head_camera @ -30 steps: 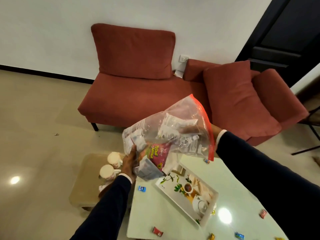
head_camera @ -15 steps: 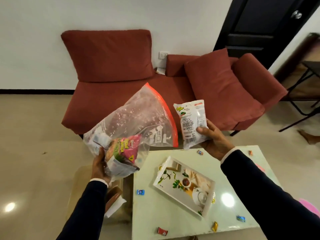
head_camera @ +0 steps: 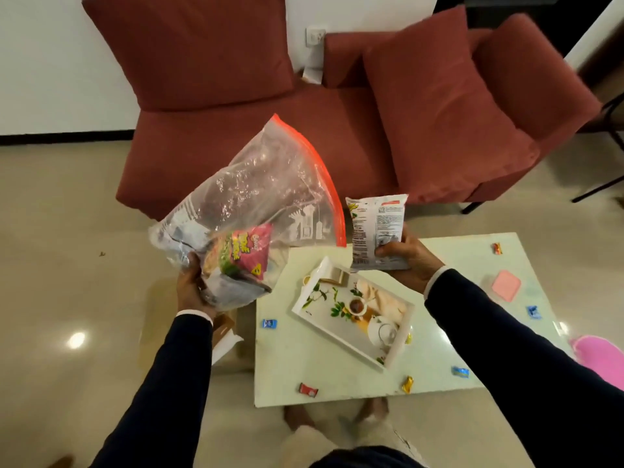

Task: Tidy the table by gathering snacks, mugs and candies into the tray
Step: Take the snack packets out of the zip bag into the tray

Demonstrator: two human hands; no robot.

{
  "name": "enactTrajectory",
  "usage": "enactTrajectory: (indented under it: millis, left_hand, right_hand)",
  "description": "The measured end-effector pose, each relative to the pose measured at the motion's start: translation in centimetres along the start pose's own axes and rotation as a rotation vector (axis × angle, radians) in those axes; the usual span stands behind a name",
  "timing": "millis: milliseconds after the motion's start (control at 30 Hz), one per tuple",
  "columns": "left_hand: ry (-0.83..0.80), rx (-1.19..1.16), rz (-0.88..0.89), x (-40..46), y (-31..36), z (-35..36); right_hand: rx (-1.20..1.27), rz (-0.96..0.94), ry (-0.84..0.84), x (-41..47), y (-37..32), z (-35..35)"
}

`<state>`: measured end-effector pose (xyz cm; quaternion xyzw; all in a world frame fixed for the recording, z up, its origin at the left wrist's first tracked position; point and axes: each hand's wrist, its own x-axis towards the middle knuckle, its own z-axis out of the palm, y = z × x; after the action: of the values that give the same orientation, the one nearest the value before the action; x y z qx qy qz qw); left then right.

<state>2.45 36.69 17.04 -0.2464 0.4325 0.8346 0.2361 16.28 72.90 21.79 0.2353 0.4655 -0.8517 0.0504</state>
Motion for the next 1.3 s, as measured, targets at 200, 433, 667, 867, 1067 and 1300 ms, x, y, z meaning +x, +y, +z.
enactTrajectory:
  millis: [200,433,667,867,1067,1300]
  left_hand:
    - [0.070,-0.097,0.036,1.3,-3.9,0.0]
    - [0.099,-0.178,0.062,5.5,-8.9,-3.6]
    - [0.215,-0.125,0.111,9.8,-12.5,-10.6]
    - [0.099,-0.167,0.092,11.4,-13.3,-15.1]
    - [0.068,-0.151,0.057,10.9,-13.6,-17.0]
    - [-0.039,-0.076,0.021,10.8,-13.8,-17.6]
  right_hand:
    - [0.048,0.195,0.030,4.8,6.2,-5.1]
    - [-0.459,0.343,0.240,13.1,18.4,-8.1]
    - [-1.338,0.102,0.269,19.2,29.2,-6.4]
    - [-1.388,0.044,0.133,21.3,36.0,-5.7]
    - [-1.265,0.035,0.358,18.6,37.4,-6.9]
    - [-1.267,0.004,0.269,20.1,36.3,-6.5]
